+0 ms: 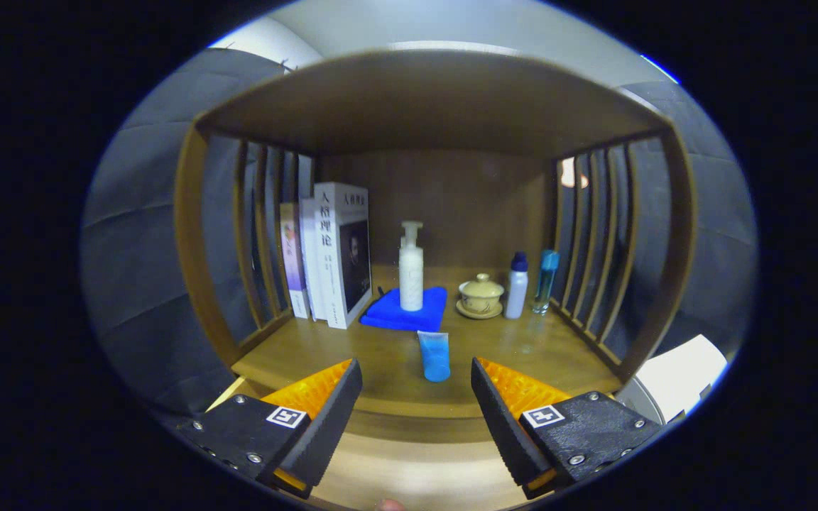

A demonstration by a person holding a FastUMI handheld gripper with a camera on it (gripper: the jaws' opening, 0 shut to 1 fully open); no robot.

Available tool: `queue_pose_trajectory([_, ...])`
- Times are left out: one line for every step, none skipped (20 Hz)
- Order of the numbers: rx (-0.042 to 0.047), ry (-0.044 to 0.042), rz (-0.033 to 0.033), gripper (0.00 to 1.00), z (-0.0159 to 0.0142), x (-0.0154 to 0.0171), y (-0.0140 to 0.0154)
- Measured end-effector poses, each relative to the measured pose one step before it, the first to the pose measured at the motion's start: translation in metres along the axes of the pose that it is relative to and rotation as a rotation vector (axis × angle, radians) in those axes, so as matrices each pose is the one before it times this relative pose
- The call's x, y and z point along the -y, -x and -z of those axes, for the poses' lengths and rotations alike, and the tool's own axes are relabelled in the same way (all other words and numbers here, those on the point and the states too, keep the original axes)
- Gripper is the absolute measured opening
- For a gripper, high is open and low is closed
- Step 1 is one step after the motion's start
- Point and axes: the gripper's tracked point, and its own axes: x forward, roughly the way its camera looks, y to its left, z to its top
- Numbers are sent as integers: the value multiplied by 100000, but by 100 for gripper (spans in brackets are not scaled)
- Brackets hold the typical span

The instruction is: Pull open the drawer, take out the items inside it, and place them on the countertop above the cabinet.

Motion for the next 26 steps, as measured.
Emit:
queue_pose_trajectory([4048, -814, -904, 95, -374, -526, 1921])
queue_pose_trajectory([3343, -320, -843, 95, -195, -507, 1855])
queue_pose_trajectory([2659, 426, -646, 95, 53, -540, 1889])
queue_pose_trajectory([2400, 514, -438, 95, 319, -542, 1787])
queue_pose_trajectory([1441, 167, -548, 95, 582, -662, 1735])
queue_pose_trajectory([1252, -471, -776, 95, 740, -898, 1621])
queue_pose_trajectory([-683, -234, -1828, 95, 1094, -997, 1621])
queue_pose_trajectory([-369, 623, -1605, 95, 1161, -1005, 1594])
queue_pose_trajectory([-1245, 1340, -1132, 95, 1165, -581, 1413])
queue_pose_trajectory([-1231, 2014, -414, 95, 1399, -495, 1051])
queue_pose_trajectory([-1305, 1691, -437, 95, 1213, -376, 930])
queue_pose_trajectory([-1845, 1973, 647, 95, 1302, -253, 590])
queue_pose_trajectory([-4182, 1935, 680, 95, 1360, 106, 812])
queue_pose_trajectory([-3527, 1754, 134, 95, 1407, -262, 935])
queue_pose_trajectory([-2190, 1744, 696, 95, 1093, -69, 354])
queue_pose_trajectory([-1436, 1176, 670, 95, 760, 256, -234])
queue_pose_trajectory([-887, 536, 1158, 95, 656, 278, -277])
queue_pose_trajectory([-827, -272, 1917, 95, 687, 564, -376])
queue_pose_trajectory([-846, -1167, 2307, 95, 648, 646, -532])
queue_pose_trajectory([-2406, -1263, 1821, 94, 1090, 577, -637])
queue_pose_trajectory([-2423, -1758, 936, 95, 951, 271, -444])
queue_pose_trajectory([-720, -2005, 1061, 95, 425, 384, -628])
queue_pose_trajectory([-36, -2053, 1217, 95, 169, 483, -528])
queue_pose_trajectory([129, -2080, 1018, 95, 99, 382, -605])
queue_pose_trajectory([114, -1910, 292, 95, 55, 93, -629])
queue_pose_trajectory([-260, -1626, 278, 95, 72, 117, -705])
